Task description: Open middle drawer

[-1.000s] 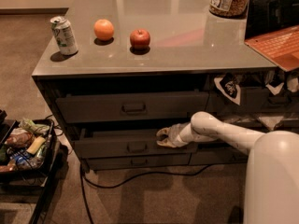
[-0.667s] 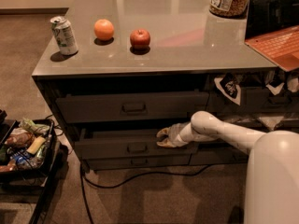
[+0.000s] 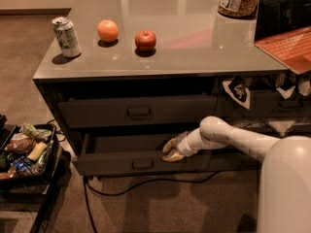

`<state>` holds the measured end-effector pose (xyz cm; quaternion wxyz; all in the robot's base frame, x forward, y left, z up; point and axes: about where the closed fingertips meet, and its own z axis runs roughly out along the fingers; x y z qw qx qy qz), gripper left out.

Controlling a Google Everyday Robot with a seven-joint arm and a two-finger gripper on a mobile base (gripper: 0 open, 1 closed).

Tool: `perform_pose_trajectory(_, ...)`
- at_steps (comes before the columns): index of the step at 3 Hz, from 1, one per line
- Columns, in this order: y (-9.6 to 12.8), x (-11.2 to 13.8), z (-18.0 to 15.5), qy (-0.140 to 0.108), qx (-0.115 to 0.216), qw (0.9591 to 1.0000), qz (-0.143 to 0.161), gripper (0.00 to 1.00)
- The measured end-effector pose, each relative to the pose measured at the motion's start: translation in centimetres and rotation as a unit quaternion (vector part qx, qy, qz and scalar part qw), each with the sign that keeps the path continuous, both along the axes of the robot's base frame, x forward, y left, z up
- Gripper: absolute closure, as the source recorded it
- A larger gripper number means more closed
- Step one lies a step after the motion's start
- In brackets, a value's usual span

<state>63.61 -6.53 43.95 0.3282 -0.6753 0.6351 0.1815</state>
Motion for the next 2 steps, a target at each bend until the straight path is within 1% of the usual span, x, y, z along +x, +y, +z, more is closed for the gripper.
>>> perform_pose_trajectory(1,0.3,-1.5,1.4,0.024,0.016,0.9996,-0.005,0.72)
perform_pose_trajectory(2,1.7,-6.3,2.1,0.1,0.029,0.9945,0.01,0.53)
